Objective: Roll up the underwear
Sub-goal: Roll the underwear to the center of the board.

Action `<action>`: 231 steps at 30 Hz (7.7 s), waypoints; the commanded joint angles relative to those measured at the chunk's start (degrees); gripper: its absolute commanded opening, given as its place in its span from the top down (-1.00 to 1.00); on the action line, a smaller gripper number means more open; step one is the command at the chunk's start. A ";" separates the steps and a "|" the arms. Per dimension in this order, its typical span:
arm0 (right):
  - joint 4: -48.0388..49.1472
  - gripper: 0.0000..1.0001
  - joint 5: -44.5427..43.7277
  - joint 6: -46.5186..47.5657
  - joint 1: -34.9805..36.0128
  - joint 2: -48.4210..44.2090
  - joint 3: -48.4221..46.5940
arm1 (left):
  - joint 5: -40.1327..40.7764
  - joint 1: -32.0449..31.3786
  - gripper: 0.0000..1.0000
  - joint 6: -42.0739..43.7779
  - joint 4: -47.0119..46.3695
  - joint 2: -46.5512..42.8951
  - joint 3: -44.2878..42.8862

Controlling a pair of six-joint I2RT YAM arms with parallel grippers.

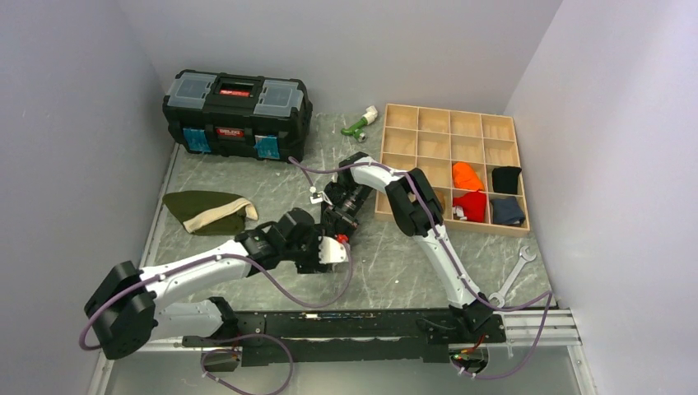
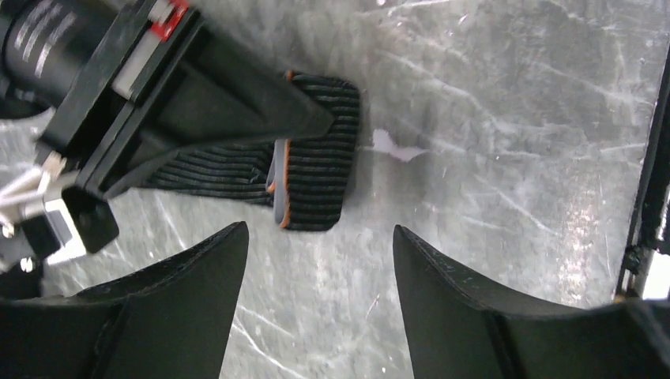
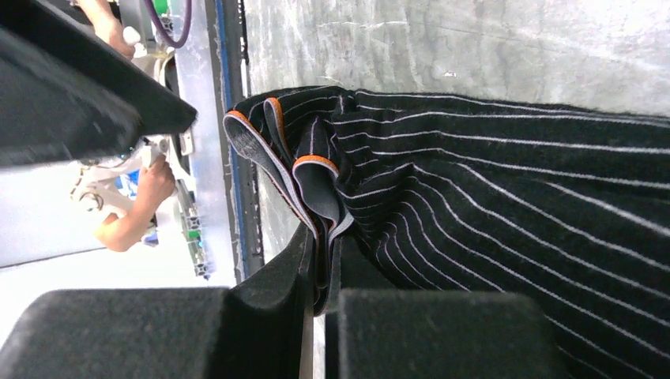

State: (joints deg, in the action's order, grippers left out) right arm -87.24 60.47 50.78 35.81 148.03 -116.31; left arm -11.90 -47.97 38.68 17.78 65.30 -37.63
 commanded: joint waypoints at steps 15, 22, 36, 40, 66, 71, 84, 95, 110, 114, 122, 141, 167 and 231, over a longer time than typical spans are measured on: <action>2.17 1.00 -4.12 1.88 0.00 2.80 -1.57 | 11.07 -7.41 -0.36 6.50 -12.28 13.71 -1.18; 2.57 1.00 -4.22 1.68 -0.06 2.54 -1.39 | 10.30 -6.63 -0.27 6.74 -11.77 17.19 -1.71; 2.12 0.95 -4.39 1.77 -0.02 2.46 -1.63 | 5.28 -1.62 -0.11 8.04 -3.20 24.13 -6.25; 2.25 0.94 -4.48 1.69 -0.05 2.38 -1.55 | 3.99 -1.54 -0.02 8.52 -0.26 25.87 -7.63; 4.77 0.24 -5.27 -1.65 -1.77 -6.46 0.53 | -2.31 -1.47 1.00 9.13 11.22 31.52 -10.71; 4.18 0.22 -5.69 -1.49 -3.53 -9.54 1.27 | -4.75 -0.83 1.00 9.42 13.96 32.62 -12.11; 12.69 0.26 -8.80 -6.00 -11.72 -22.33 8.98 | -20.96 6.49 1.00 11.77 29.85 38.60 -23.41; 26.37 0.27 -10.63 -12.12 -17.88 -40.13 26.18 | -42.58 14.89 1.00 22.17 58.04 57.04 -42.65; 50.00 0.20 -15.10 -17.54 -13.25 -65.81 53.35 | -50.98 18.52 1.00 21.96 69.00 71.09 -53.59; 53.11 0.16 -21.80 -17.74 -5.36 -68.69 55.90 | -51.62 18.65 1.00 21.10 69.10 71.63 -53.79; 56.36 0.10 -32.93 -14.70 8.89 -63.30 55.04 | -52.11 18.74 1.00 22.03 71.92 74.18 -55.71; 61.69 -0.02 -46.40 -11.92 22.90 -52.96 55.80 | -51.86 18.83 1.00 22.03 72.04 74.38 -55.80; 59.29 1.00 -48.03 -14.37 24.87 -42.62 54.69 | -51.86 19.00 0.76 22.16 71.32 73.14 -54.31; 5.83 1.00 -5.26 1.60 5.27 -10.58 6.58 | -25.96 47.06 -0.15 -4.28 18.41 -3.68 -7.26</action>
State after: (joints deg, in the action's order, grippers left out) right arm -69.95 47.07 45.52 43.42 131.44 -102.32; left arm -38.52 -0.32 33.74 42.89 69.17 -48.29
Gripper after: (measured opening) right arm 0.122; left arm 0.553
